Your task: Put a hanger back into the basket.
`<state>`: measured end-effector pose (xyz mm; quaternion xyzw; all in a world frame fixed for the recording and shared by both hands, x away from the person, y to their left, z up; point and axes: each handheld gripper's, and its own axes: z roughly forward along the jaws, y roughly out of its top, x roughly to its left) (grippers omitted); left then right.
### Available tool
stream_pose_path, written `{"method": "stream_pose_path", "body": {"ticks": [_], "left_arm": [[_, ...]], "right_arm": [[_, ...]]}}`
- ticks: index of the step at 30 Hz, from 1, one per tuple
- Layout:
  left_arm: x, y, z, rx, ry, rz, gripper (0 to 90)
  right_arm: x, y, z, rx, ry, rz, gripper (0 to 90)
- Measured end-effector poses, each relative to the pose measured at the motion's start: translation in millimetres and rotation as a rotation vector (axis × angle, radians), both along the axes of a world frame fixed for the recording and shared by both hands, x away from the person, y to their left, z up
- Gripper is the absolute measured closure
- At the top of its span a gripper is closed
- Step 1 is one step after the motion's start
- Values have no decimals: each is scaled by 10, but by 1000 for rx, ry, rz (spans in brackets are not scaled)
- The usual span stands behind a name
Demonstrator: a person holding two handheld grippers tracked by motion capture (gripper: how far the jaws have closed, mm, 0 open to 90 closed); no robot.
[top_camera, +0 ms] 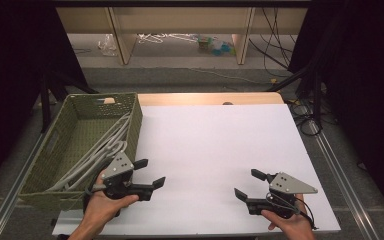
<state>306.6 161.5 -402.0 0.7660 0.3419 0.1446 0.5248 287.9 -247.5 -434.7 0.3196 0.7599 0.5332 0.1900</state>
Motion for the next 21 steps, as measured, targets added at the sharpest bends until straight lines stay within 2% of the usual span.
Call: {"method": "stream_pose_path", "body": {"ticks": [2, 7, 8, 9, 10, 11, 14, 17, 18, 21], "left_arm": [[-9, -9, -33, -2, -14, 10, 173], [-38, -25, -164, -11, -16, 16, 172], [-61, -29, -226, 4, -18, 27, 172], [-61, -29, -226, 4, -18, 27, 172], [-75, -31, -255, 27, -27, 33, 172], [-81, -29, -300, 23, -21, 33, 172], [-81, -24, -324, 1, -8, 37, 172], [-104, -23, -339, -2, -19, 51, 172], [-110, -26, -345, -9, -19, 51, 172], [-112, -29, -354, -8, -23, 41, 172]], "right_arm": [[1, 0, -4, 1, 3, -3, 174], [-14, 3, 11, 0, -3, 4, 174], [-14, 20, 8, 7, -4, 8, 174], [-12, 24, 8, 7, -7, 9, 174], [-12, 24, 8, 7, -7, 9, 174], [-14, 25, 22, -8, -12, 7, 174], [-20, 42, 19, 10, -11, 16, 174], [-25, 47, 20, 6, -12, 15, 174], [-32, 39, 29, -10, -11, 7, 174], [-34, 41, 31, -10, -8, 12, 174]]}}
